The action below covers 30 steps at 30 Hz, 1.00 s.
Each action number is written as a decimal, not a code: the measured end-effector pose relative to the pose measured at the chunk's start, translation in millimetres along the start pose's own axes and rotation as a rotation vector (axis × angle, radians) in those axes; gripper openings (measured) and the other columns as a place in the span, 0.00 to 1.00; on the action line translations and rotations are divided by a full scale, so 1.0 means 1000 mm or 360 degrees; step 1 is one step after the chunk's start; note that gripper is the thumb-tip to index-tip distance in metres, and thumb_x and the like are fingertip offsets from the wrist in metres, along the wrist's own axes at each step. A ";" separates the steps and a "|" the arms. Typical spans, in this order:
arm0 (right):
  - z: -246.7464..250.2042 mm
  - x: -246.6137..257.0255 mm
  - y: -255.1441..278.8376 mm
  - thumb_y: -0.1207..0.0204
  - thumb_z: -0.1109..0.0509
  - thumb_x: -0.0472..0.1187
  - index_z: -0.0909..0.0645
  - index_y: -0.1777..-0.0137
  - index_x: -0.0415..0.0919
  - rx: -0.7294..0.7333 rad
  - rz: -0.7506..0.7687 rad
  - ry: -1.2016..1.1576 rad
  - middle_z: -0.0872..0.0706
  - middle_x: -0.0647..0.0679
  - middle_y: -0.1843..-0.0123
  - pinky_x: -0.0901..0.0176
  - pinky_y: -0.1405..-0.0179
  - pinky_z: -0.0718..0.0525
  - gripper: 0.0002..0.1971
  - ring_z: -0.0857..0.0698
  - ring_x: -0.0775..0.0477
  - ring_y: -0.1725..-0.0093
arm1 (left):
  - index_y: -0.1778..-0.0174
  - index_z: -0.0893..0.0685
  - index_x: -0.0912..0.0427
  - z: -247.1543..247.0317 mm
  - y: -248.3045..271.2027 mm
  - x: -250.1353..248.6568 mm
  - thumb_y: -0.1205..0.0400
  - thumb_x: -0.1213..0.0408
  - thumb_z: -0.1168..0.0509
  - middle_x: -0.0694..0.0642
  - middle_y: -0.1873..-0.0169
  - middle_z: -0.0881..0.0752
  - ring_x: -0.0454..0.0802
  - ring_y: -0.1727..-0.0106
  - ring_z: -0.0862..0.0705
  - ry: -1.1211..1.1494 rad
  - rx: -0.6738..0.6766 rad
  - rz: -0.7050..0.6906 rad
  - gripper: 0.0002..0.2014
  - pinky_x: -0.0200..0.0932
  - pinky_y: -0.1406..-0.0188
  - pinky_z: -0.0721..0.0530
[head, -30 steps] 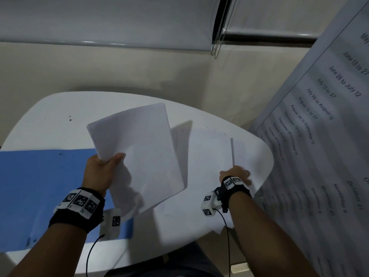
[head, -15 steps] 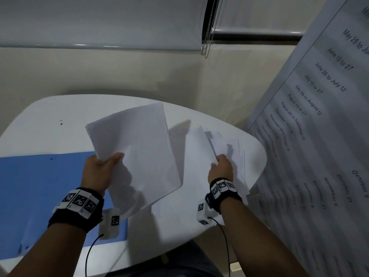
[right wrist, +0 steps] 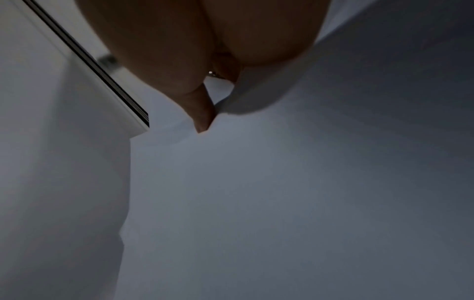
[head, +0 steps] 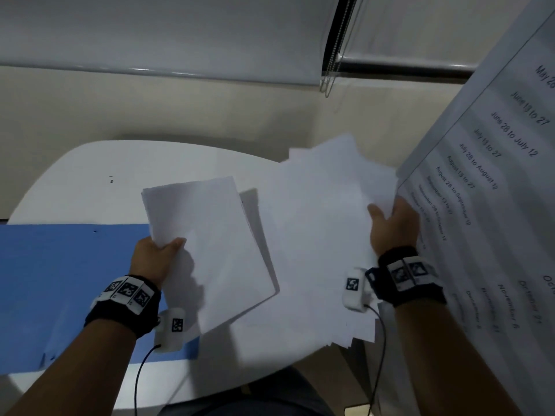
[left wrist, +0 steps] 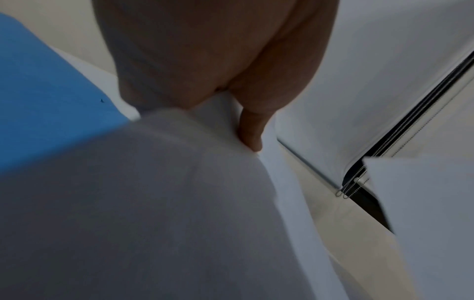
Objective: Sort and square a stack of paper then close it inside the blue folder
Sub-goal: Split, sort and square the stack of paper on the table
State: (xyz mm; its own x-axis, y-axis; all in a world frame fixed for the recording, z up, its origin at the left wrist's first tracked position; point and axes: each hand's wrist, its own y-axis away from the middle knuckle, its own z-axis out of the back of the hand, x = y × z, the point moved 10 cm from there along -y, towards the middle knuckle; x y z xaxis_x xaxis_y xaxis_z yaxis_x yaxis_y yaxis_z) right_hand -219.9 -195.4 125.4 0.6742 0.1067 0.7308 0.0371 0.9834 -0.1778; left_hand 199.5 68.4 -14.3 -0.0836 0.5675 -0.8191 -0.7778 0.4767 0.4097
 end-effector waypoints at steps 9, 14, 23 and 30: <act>0.027 0.059 -0.039 0.27 0.23 0.34 0.14 0.52 0.27 0.0001 0.0291 -0.0139 0.16 0.45 0.61 0.76 0.71 0.30 0.10 0.18 0.50 0.60 | 0.49 0.14 0.69 -0.072 0.000 -0.002 0.21 0.53 0.26 0.66 0.56 0.10 0.65 0.54 0.11 -0.0229 0.0370 0.0096 0.19 0.56 0.55 0.11; -0.095 -0.027 -0.001 0.22 0.27 0.37 0.15 0.43 0.31 0.0622 -0.0251 -0.0110 0.12 0.42 0.47 0.68 0.58 0.23 0.12 0.16 0.46 0.52 | 0.52 0.14 0.63 -0.103 -0.002 0.016 0.28 0.48 0.31 0.66 0.56 0.09 0.67 0.54 0.10 -0.0195 0.0498 0.0154 0.20 0.68 0.50 0.11; -0.194 -0.095 0.061 0.24 0.25 0.38 0.15 0.44 0.33 0.1080 -0.0580 -0.0066 0.11 0.40 0.46 0.59 0.51 0.20 0.11 0.15 0.45 0.52 | 0.37 0.15 0.62 -0.108 0.003 0.050 0.15 0.49 0.34 0.60 0.46 0.11 0.62 0.44 0.13 -0.0228 0.0291 0.0205 0.21 0.52 0.44 0.16; -0.221 -0.088 0.071 0.21 0.35 0.47 0.34 0.21 0.39 0.1087 -0.0561 0.0238 0.22 0.36 0.29 0.47 0.39 0.17 0.30 0.17 0.36 0.39 | 0.30 0.19 0.64 -0.112 0.005 0.048 0.18 0.67 0.29 0.61 0.39 0.13 0.62 0.38 0.15 -0.0235 0.0197 0.0102 0.20 0.50 0.39 0.19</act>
State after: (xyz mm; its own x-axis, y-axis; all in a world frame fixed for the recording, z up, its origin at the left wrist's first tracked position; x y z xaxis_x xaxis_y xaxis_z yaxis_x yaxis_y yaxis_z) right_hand -113.6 -167.7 -96.8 0.8009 -0.2021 0.5636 -0.1620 0.8331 0.5289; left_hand 122.1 22.6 -96.8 -0.0313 0.6873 -0.7257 -0.6905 0.5101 0.5129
